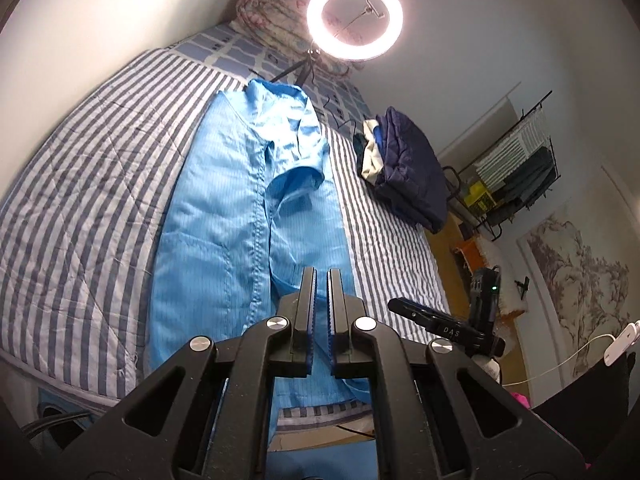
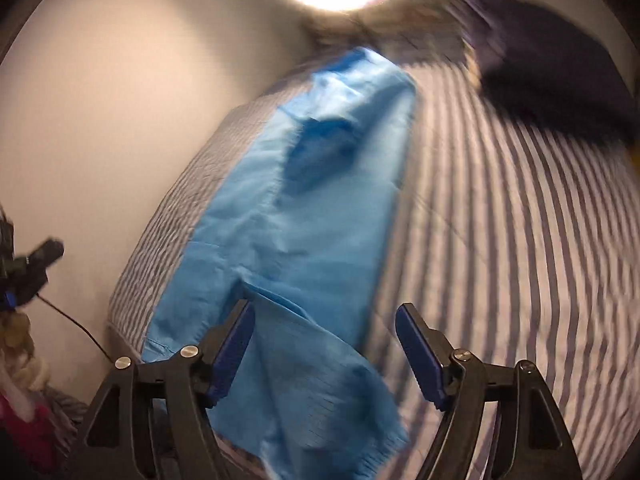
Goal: Fold large clothes
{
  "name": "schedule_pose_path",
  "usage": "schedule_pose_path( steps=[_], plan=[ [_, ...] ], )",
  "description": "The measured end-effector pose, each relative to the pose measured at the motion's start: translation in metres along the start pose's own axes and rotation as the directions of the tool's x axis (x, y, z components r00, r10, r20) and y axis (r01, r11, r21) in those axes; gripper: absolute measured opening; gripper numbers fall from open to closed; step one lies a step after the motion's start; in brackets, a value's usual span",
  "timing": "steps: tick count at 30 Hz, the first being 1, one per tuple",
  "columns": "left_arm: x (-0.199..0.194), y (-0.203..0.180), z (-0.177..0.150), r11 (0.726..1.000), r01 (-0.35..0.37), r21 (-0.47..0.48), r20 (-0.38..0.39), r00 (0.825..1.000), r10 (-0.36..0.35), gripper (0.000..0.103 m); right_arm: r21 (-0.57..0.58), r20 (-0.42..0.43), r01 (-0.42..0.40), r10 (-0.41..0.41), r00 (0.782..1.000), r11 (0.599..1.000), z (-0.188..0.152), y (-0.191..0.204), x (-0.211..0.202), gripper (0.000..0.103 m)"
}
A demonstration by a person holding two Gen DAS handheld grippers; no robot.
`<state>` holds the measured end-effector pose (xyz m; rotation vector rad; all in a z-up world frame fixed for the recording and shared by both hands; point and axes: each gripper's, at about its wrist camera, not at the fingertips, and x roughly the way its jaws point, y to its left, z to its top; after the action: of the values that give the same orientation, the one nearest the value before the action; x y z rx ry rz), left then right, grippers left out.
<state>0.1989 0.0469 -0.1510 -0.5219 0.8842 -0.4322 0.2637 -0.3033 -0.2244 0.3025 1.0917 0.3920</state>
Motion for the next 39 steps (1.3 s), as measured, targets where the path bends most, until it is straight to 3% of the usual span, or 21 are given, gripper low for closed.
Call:
schedule_pose_path(
  steps=[3,8,10,11,13,18,22,24,25,26,28,30,32,34,36,39],
  plan=[
    [0.006,0.001,-0.003,1.000,-0.010,0.000,-0.015,1.000,0.010,0.001,0.091,-0.021,-0.066,0.068,0.997,0.994,-0.010,-0.033,0.013,0.078],
    [0.010,0.004,-0.001,1.000,-0.022,-0.012,-0.017,1.000,0.022,0.001,0.164,-0.093,-0.179,0.196,0.976,0.970,-0.030,-0.045,0.043,0.076],
    [0.010,0.005,0.000,1.000,-0.020,-0.013,-0.018,1.000,0.020,0.001,0.152,-0.122,-0.194,0.213,0.969,0.969,-0.035,-0.041,0.045,0.055],
    [0.011,0.005,0.000,1.000,-0.019,-0.013,-0.018,1.000,0.019,0.001,0.135,-0.139,-0.195,0.214,0.967,0.971,-0.038,-0.037,0.044,0.036],
    [0.013,0.003,0.000,1.000,-0.017,-0.010,-0.019,1.000,0.016,0.001,0.112,-0.144,-0.211,0.226,0.963,0.971,-0.041,-0.027,0.036,0.020],
    [0.016,-0.004,-0.001,1.000,-0.005,0.001,-0.028,1.000,0.005,0.001,0.050,-0.142,-0.250,0.255,0.957,0.967,-0.042,0.015,0.022,0.011],
    [0.014,-0.005,-0.002,1.000,-0.005,0.001,-0.022,1.000,0.005,0.001,-0.055,-0.157,-0.274,0.263,0.952,0.960,-0.047,0.065,0.016,0.011],
    [0.012,-0.002,-0.001,1.000,-0.008,-0.006,-0.018,1.000,0.008,0.001,-0.109,-0.191,-0.286,0.262,0.946,0.952,-0.054,0.090,0.021,0.026],
    [0.011,-0.001,-0.001,1.000,-0.010,-0.010,-0.017,1.000,0.010,0.001,-0.118,-0.213,-0.299,0.270,0.939,0.947,-0.059,0.100,0.026,0.040],
    [0.010,0.000,-0.001,1.000,-0.013,-0.013,-0.016,1.000,0.013,0.001,-0.118,-0.247,-0.326,0.290,0.925,0.938,-0.066,0.110,0.032,0.044],
    [0.009,0.002,-0.001,1.000,-0.016,-0.017,-0.015,1.000,0.016,0.001,-0.132,-0.344,-0.371,0.309,0.887,0.919,-0.084,0.132,0.049,0.046],
    [0.008,0.004,-0.002,1.000,-0.020,-0.016,-0.016,1.000,0.020,0.001,-0.178,-0.385,-0.373,0.284,0.878,0.911,-0.099,0.146,0.051,0.046],
    [0.009,0.004,-0.004,1.000,-0.023,-0.010,-0.025,0.999,0.023,0.001,-0.219,-0.354,-0.355,0.265,0.897,0.909,-0.104,0.149,0.040,0.046],
    [0.011,0.004,-0.006,1.000,-0.027,-0.003,-0.035,0.999,0.027,0.001,-0.184,-0.289,-0.348,0.287,0.913,0.919,-0.100,0.135,0.025,0.046],
    [0.015,0.004,-0.009,1.000,-0.026,-0.001,-0.048,0.998,0.026,0.001,-0.124,-0.194,-0.310,0.284,0.939,0.942,-0.097,0.102,0.003,0.046],
    [0.020,0.000,-0.013,1.000,-0.024,0.008,-0.067,0.997,0.024,0.001,-0.023,-0.099,-0.195,0.192,0.976,0.981,-0.091,0.050,-0.015,0.052]
  ],
)
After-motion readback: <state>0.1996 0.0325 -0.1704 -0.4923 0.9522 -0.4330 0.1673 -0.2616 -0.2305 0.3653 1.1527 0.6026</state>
